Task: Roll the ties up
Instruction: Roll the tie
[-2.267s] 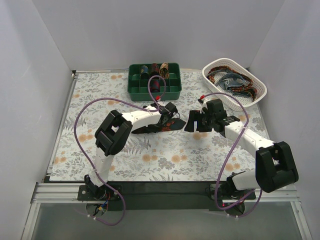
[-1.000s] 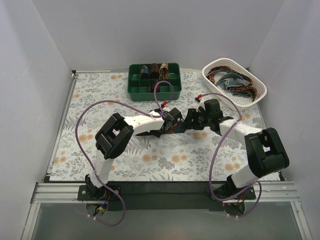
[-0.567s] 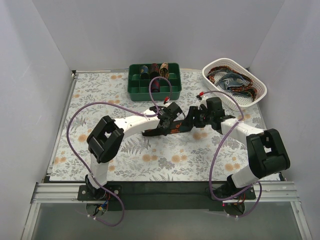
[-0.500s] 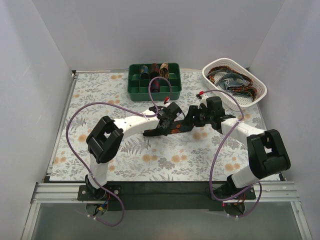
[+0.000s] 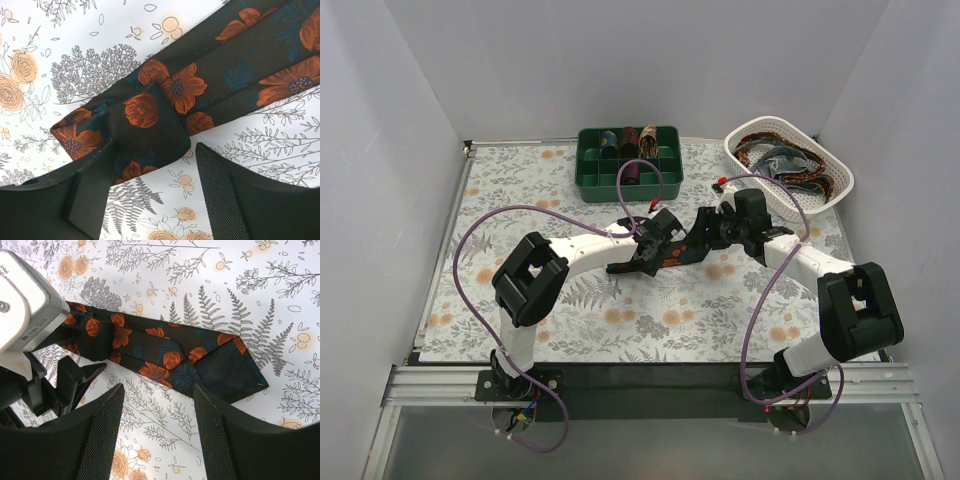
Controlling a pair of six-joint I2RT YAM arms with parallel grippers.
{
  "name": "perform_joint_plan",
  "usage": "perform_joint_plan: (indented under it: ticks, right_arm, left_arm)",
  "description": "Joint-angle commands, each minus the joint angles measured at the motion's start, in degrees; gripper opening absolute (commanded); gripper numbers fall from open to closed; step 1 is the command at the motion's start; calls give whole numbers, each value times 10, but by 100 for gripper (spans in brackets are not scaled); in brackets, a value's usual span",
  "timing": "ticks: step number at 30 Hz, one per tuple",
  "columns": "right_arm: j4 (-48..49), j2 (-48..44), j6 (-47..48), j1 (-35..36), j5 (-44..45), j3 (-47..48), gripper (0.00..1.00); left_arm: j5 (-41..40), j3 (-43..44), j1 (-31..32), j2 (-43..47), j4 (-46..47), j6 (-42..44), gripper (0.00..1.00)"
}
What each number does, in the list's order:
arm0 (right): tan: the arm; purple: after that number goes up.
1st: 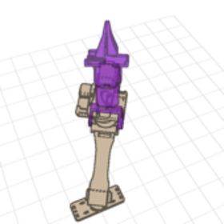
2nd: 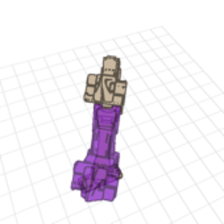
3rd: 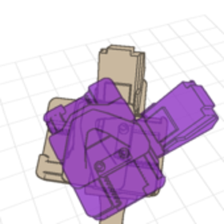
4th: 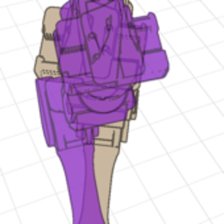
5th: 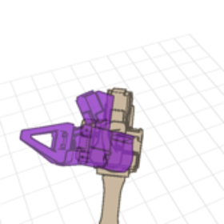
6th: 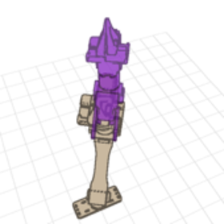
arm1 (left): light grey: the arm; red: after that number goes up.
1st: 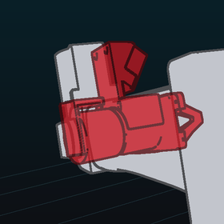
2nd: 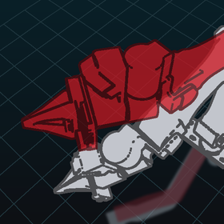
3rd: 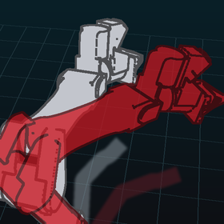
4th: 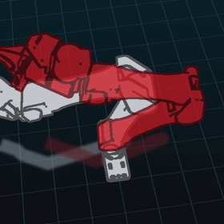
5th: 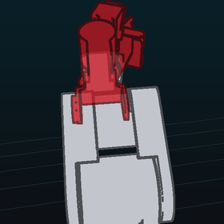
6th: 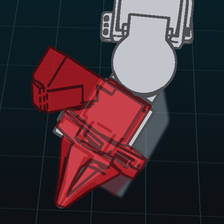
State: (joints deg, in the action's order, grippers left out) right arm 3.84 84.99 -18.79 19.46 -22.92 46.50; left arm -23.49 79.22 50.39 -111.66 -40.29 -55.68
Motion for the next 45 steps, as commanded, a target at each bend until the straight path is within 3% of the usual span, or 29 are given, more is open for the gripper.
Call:
perform_joint_plan:
  ticks: [1,9,16,21,25,30,37,45]
  right_arm:
    - [0,-26,26,-2,-6,13,55]
    - [-24,-35,85,-3,-37,54,61]
    - [-60,-37,159,-1,-68,82,75]
    - [-69,-37,215,3,-83,92,84]
    - [-88,-21,268,27,-96,122,87]
    - [-128,32,295,57,-84,175,86]
    - [-123,111,198,108,-62,225,74]
    - [-45,177,55,132,-55,207,58]
  left_arm:
    - [40,-1,4,11,11,-8,60]
    - [33,34,3,56,0,-31,65]
    - [47,44,-12,112,7,-61,73]
    - [106,23,-44,153,30,-85,77]
    - [178,-25,-111,198,58,-109,78]
    - [253,-129,-184,265,107,-123,78]
    - [353,-263,-280,321,177,-134,77]
    - [410,-346,-295,313,270,-146,75]
